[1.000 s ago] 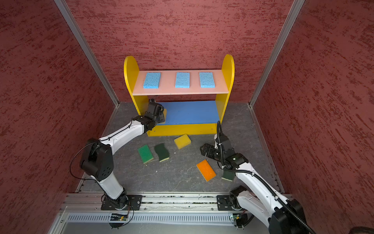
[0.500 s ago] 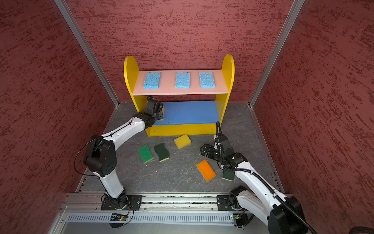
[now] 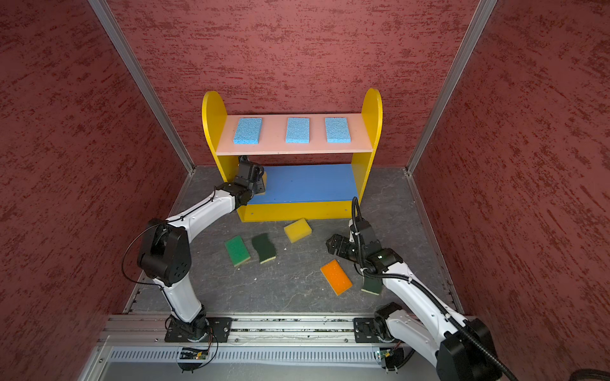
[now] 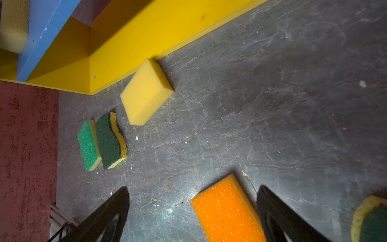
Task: Arrange cleaning sponges on a shelf
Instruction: Place the cleaning sponge on the shelf.
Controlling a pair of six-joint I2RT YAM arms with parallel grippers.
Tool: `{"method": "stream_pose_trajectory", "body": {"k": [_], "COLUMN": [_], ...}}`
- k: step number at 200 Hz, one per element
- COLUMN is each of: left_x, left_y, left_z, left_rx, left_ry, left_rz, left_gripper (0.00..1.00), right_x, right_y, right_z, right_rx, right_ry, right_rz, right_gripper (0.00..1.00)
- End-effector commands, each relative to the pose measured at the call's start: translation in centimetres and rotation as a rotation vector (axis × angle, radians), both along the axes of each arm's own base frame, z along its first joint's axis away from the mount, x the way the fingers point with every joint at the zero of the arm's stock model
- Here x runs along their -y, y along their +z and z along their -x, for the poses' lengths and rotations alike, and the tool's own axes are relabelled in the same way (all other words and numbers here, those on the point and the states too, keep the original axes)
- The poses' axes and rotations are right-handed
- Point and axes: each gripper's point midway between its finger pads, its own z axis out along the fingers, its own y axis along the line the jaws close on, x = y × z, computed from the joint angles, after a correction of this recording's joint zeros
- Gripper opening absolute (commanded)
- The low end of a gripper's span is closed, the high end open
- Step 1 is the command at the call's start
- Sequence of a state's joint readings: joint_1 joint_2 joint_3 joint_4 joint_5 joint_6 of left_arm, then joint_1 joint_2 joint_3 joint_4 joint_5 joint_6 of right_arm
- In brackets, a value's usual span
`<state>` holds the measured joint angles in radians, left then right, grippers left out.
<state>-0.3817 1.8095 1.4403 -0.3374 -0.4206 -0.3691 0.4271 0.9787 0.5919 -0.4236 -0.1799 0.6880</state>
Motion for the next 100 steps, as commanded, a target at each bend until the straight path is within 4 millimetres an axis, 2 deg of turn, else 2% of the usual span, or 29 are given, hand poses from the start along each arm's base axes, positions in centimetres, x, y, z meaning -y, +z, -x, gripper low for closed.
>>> {"method": "stream_pose_trajectory", "body": {"k": [1,72,100], "left_x": [0.1,0.9,0.6], "left_y": [2.9,7.9,7.5], "left_z": [0.5,3.8,6.4], "left_rx": [0.054,0.145,0.113], "left_ry": [-0.013,-0.077,-0.084], "left_rz": [0.013,0.027,0.04], "left_gripper": [0.51,0.57,0.62], "right_x": [0.2,0.5,0.8], "right_y": [1.5,1.6,1.7], "right_z": [-0.4,-0.2,0.0], "right_rx": [0.038,0.054,0.057], "right_ry": [-0.02,-0.018,-0.032], "right_rz": [-0.018,-0.01,-0.002], "right_gripper": [0.96,0.96,0.96]}}
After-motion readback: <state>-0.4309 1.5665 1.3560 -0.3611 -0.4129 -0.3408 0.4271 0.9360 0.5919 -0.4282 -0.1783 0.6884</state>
